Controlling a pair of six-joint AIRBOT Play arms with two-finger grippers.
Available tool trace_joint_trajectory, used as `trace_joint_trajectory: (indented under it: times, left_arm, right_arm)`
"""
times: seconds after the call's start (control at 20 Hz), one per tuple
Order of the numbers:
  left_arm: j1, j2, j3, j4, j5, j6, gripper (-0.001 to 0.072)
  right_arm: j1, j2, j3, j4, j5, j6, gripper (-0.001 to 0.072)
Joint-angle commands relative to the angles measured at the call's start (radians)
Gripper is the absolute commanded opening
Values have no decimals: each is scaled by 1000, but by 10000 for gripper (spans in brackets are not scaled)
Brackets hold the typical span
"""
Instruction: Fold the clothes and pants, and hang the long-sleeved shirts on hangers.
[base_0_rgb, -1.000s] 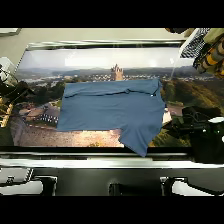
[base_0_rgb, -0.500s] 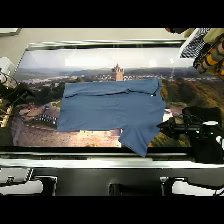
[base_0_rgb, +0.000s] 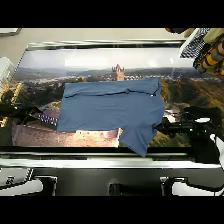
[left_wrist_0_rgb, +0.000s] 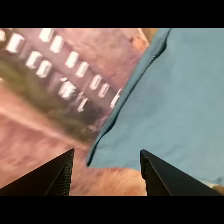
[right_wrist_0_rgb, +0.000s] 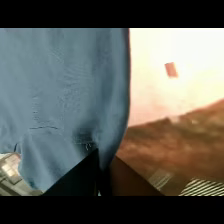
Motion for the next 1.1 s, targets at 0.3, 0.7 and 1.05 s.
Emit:
trace_joint_trajectory:
  times: [0.3, 0.7, 1.05]
  left_arm:
    - [13, -37, -284, -114, 134, 110, 473]
    - [-64, -119, -287, -181, 133, 154, 473]
    - [-108, -156, -280, -181, 135, 154, 120]
  right_arm:
    - [4, 58, 2, 29, 23, 55, 26]
    - [4, 76, 2, 56, 23, 55, 26]
    - [4, 139, 2, 55, 12, 55, 25]
